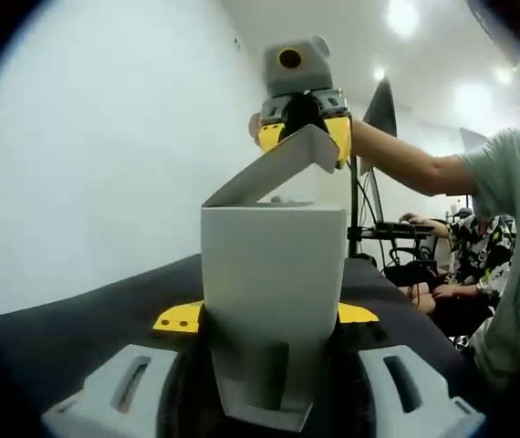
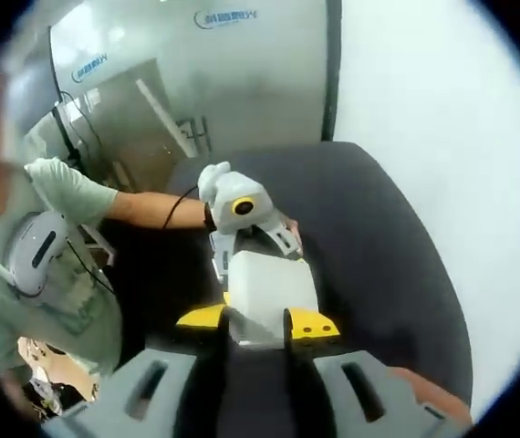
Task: Assemble the cup parts correctly, then place the assembled cup into the box.
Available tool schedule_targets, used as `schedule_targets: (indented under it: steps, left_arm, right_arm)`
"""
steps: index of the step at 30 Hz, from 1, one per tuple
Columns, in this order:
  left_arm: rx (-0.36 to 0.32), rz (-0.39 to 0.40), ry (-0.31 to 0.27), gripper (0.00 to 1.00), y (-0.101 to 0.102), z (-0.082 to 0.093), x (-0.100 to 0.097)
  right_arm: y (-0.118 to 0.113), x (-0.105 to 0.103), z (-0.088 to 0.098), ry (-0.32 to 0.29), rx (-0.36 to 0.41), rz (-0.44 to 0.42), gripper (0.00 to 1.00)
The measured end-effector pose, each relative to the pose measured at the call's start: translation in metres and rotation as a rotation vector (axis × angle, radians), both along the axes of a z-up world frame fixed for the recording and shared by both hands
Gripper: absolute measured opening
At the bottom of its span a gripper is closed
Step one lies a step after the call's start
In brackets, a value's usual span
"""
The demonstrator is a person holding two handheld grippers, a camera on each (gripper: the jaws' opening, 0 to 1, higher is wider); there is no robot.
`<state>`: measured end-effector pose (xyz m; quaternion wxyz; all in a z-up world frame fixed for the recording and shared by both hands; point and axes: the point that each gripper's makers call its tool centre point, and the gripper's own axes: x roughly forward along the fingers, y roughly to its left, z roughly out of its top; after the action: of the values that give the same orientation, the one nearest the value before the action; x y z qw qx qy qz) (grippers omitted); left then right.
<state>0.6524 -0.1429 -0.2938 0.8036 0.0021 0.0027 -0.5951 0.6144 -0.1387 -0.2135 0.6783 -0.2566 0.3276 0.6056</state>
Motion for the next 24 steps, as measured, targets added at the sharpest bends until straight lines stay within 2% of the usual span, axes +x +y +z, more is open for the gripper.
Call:
schedule_targets:
  steps: [2, 5, 7, 12, 13, 16, 24]
  left_arm:
    - [-0.002, 0.000, 0.002, 0.48, 0.0002, 0.0001, 0.0006]
    - [-0.012, 0.004, 0.011, 0.48, 0.0026, -0.0003, 0.0026]
    - [-0.016, 0.007, 0.018, 0.47, 0.0036, -0.0001, 0.0038]
    - [-0.023, 0.008, 0.025, 0.47, 0.0035, 0.0000, 0.0045]
    - [-0.024, 0.008, 0.025, 0.47, 0.0033, 0.0000, 0.0043]
    - [-0.021, 0.007, 0.024, 0.47, 0.0024, -0.0001, 0.0035]
    - [-0.023, 0.007, 0.028, 0.47, 0.0023, -0.0001, 0.0041]
  right_arm:
    - [0.0001, 0.0003, -0.0015, 0.004, -0.012, 0.001, 0.18]
    - [0.0000, 0.0055, 0.0010, -0.021, -0.012, 0.005, 0.17]
    - [0.0021, 0.0047, 0.0017, -0.055, -0.014, 0.011, 0.15]
    - [0.0021, 0.0019, -0.0025, -0.173, -0.076, 0.023, 0.13]
    - [0.0019, 0.0022, -0.0033, -0.213, -0.090, 0.035, 0.12]
    - [0.0030, -0.0017, -0.0049, -0.268, -0.109, 0.043, 0.11]
    - [0.0007, 0.0026, -0.0044, -0.335, -0.133, 0.026, 0.10]
